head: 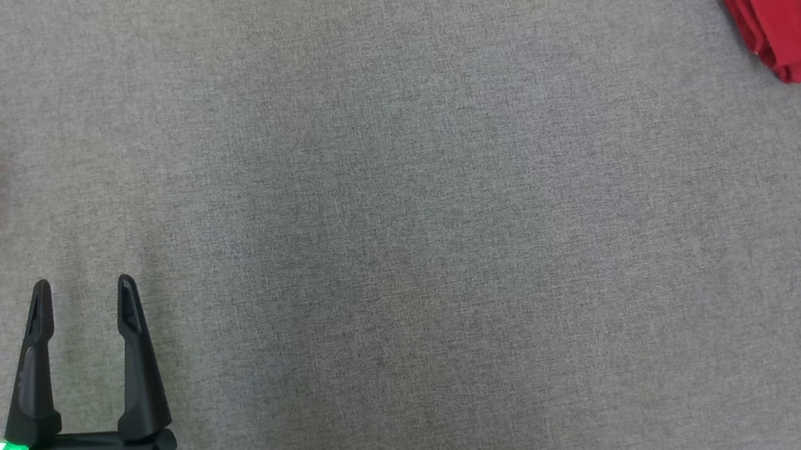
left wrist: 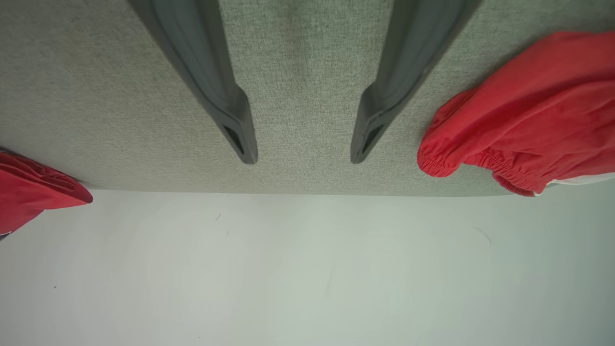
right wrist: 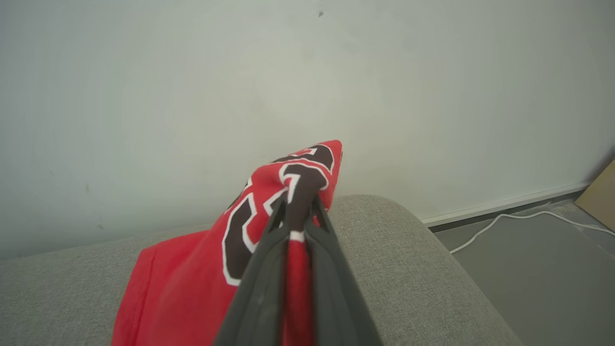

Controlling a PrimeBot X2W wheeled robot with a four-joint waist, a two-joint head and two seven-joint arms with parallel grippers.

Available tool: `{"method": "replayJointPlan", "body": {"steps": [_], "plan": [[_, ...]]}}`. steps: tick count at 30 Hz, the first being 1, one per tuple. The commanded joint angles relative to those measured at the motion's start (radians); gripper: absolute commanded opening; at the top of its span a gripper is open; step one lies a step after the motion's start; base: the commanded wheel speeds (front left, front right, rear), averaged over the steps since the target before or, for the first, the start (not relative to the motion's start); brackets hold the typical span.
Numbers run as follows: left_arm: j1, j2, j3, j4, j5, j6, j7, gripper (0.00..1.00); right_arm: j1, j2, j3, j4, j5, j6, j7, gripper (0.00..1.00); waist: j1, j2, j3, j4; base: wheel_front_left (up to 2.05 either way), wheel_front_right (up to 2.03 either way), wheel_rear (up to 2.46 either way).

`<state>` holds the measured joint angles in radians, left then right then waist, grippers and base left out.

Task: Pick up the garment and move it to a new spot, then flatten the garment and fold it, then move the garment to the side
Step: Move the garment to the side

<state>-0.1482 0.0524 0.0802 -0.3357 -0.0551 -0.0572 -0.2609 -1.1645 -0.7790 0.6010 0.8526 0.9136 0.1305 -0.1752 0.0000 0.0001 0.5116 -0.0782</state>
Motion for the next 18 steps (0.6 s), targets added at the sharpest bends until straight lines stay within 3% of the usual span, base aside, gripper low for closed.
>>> {"method": "replayJointPlan", "body": {"steps": [1, 6, 7, 8, 9, 18], "plan": [[0.005, 0.002, 0.003, -0.006, 0.009, -0.002, -0.005, 1.00, -0.019, -0.010, 0.006, 0.004, 0.004, 0.000, 0.001, 0.00, 0.0000, -0.0001, 0.002, 0.000, 0.00, 0.00, 0.00], [0.005, 0.002, 0.003, -0.005, 0.011, -0.001, -0.005, 1.00, -0.034, -0.014, 0.029, 0.030, -0.015, 0.000, 0.007, 0.00, 0.0000, -0.0001, 0.005, 0.003, 0.00, 0.00, 0.00], [0.005, 0.001, 0.002, -0.004, 0.011, -0.001, -0.005, 1.00, -0.039, -0.015, 0.031, 0.034, -0.016, 0.000, 0.007, 0.15, 0.0000, -0.0001, 0.006, 0.004, 0.00, 0.00, 0.00], [0.004, 0.001, 0.001, -0.004, 0.011, 0.000, -0.005, 1.00, -0.041, -0.017, 0.036, 0.041, -0.020, 0.000, 0.009, 0.48, 0.0000, -0.0001, 0.007, 0.006, 0.00, 0.00, 0.00], [0.003, 0.001, -0.001, -0.003, 0.011, 0.000, -0.005, 1.00, -0.044, -0.021, 0.042, 0.050, -0.028, 0.000, 0.008, 1.00, 0.0000, -0.0001, 0.008, 0.008, 0.00, 0.00, 0.00], [0.005, 0.000, 0.001, 0.009, 0.003, 0.005, -0.005, 1.00, -0.076, -0.017, 0.060, 0.117, -0.088, 0.000, -0.040, 1.00, 0.0000, -0.0001, -0.004, 0.020, 0.00, 0.00, 0.00]]}}
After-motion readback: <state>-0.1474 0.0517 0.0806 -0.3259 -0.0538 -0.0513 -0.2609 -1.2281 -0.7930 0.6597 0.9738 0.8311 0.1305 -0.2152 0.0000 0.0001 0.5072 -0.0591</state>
